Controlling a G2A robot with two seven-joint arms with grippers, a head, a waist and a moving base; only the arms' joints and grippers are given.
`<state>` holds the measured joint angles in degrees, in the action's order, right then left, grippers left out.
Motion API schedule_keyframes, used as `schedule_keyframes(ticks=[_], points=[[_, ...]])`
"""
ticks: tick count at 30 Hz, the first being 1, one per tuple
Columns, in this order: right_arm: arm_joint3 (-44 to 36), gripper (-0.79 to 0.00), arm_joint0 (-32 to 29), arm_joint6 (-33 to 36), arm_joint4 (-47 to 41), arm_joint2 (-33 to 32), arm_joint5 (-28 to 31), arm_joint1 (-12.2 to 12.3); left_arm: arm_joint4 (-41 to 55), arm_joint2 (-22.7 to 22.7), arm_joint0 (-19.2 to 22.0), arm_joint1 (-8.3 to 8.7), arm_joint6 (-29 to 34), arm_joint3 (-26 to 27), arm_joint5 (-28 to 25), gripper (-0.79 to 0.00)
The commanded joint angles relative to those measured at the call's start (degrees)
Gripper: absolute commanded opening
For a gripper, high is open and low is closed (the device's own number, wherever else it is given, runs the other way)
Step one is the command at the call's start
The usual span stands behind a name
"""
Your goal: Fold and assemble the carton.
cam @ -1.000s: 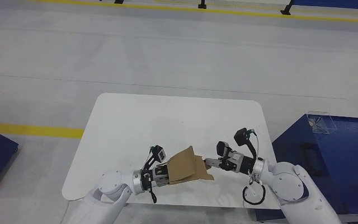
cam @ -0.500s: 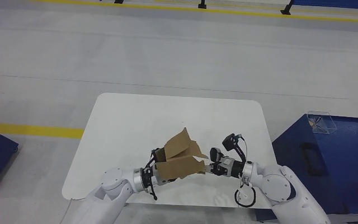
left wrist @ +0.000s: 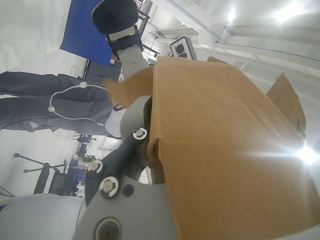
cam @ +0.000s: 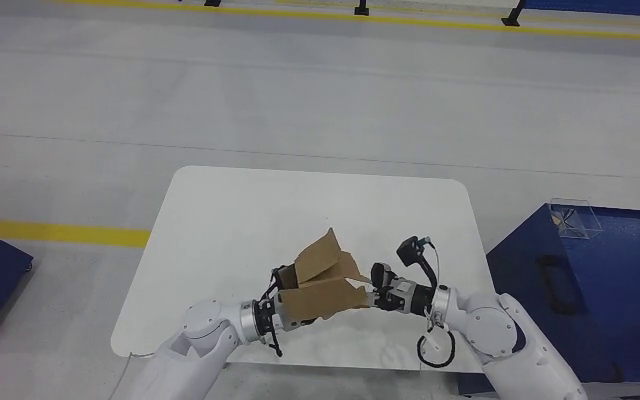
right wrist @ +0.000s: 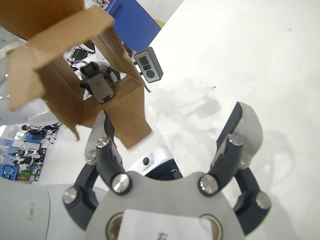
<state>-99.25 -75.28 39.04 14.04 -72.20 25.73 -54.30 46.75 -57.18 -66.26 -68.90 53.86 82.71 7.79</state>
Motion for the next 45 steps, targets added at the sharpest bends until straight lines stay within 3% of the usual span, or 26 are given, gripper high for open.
schedule_keyframes(ticks=[1,11,24,45], points=[[-0.3,0.000,-0.3,0.0,-0.4,-1.3,0.3,0.2,0.2,0.0,0.0,-0.03,0.0,-0.3,0.6,-0.785],[-5.0,0.000,-4.2,1.0,-3.2,-5.3,1.6,0.8,1.6,0.5,1.0,-0.44,-0.7,-2.6,3.0,-0.785],[-4.3,0.000,-2.3,1.0,-1.5,-1.1,0.2,0.2,1.8,1.2,2.0,-0.96,-0.9,-3.8,3.4,-0.785],[0.4,0.000,0.1,1.2,-0.8,-4.0,-2.2,0.4,-1.8,1.6,1.4,-1.08,5.1,-1.1,-3.4,-0.785]])
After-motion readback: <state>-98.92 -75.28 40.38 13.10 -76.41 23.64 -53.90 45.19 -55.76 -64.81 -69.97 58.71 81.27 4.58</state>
